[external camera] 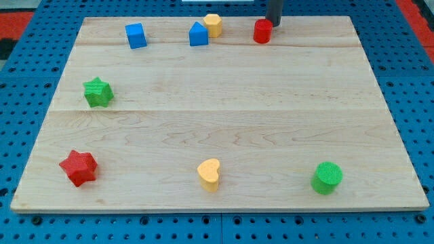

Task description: Push the red star towards the center

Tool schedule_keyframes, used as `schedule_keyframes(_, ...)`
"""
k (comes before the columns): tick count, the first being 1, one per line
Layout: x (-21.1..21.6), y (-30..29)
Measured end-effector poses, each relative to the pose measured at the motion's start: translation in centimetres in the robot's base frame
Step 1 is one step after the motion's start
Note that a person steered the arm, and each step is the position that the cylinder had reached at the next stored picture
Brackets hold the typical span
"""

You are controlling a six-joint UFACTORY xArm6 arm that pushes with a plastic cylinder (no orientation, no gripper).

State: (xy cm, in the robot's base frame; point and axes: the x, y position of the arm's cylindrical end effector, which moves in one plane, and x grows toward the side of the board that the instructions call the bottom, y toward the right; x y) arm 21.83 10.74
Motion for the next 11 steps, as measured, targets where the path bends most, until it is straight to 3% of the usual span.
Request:
schedule_keyframes(2,2.5,-5.3)
schedule_keyframes(4,2.7,-5.3)
schedule_keyframes(6,6.3,-5.3)
schedule_keyframes(9,6.7,-6.1)
schedule_keyframes(11,9.8,-7.2)
